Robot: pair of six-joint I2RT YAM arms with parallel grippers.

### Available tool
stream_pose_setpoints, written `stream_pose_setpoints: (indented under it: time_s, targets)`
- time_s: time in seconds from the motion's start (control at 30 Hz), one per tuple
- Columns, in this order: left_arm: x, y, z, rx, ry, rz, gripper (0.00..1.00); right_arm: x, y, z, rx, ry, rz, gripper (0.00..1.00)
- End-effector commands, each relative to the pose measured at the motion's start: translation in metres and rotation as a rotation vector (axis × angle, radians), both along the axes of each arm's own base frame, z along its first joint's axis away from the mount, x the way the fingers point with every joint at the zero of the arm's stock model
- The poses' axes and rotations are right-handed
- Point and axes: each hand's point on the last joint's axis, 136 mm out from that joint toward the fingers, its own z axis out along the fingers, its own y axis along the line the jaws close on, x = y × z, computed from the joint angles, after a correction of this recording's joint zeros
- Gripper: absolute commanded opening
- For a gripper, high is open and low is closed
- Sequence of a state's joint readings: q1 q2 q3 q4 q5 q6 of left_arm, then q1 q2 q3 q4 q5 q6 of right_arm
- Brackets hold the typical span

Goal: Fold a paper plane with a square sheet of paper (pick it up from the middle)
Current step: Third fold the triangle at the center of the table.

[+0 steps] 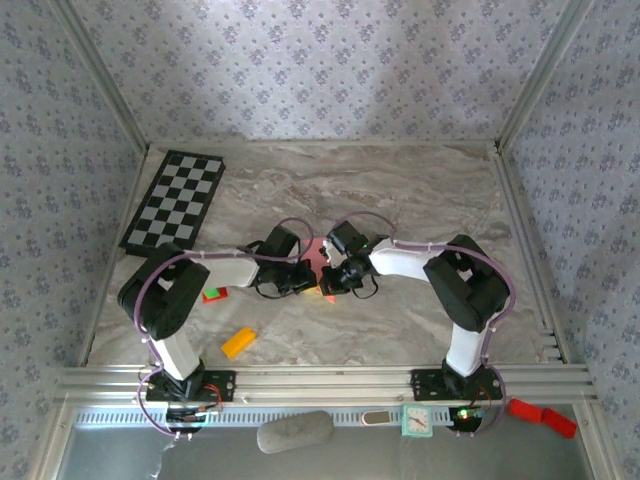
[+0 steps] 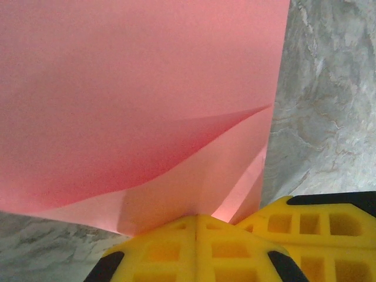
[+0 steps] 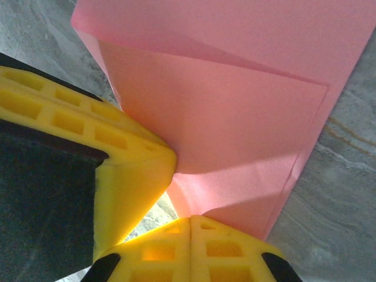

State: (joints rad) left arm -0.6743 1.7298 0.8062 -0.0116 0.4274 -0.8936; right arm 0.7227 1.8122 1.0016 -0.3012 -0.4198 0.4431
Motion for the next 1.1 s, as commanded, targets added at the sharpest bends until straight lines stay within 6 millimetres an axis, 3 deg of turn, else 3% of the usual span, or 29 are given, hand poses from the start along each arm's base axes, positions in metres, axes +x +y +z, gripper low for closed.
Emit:
stream_pose_setpoints:
  time_s: [0.0,0.43,0.67,0.93,1.0,1.07]
  targets:
    - [0.006,0.036,-0.028,0.158,0.019,0.039,0.04,-0.02,-0.042,-0.038,-0.218,0.062,-0.01,0.0]
    - [0.038,0.084,-0.028,0.204,0.021,0.094,0.04,-0.025,-0.049,-0.045,-0.238,0.074,-0.014,0.0]
    - [0.05,0.099,-0.018,0.219,0.001,0.109,0.04,-0.024,-0.048,-0.043,-0.226,0.073,-0.017,0.0]
    - [0.06,0.098,0.029,0.199,-0.09,0.111,0.05,-0.018,-0.033,-0.032,-0.147,0.066,-0.033,0.0]
    - [0.06,0.096,0.041,0.174,-0.107,0.13,0.06,-0.013,-0.023,-0.022,-0.097,0.058,-0.043,0.0]
    - [0.058,0.094,0.05,0.132,-0.112,0.162,0.08,-0.003,-0.007,0.001,-0.012,0.024,-0.051,0.0]
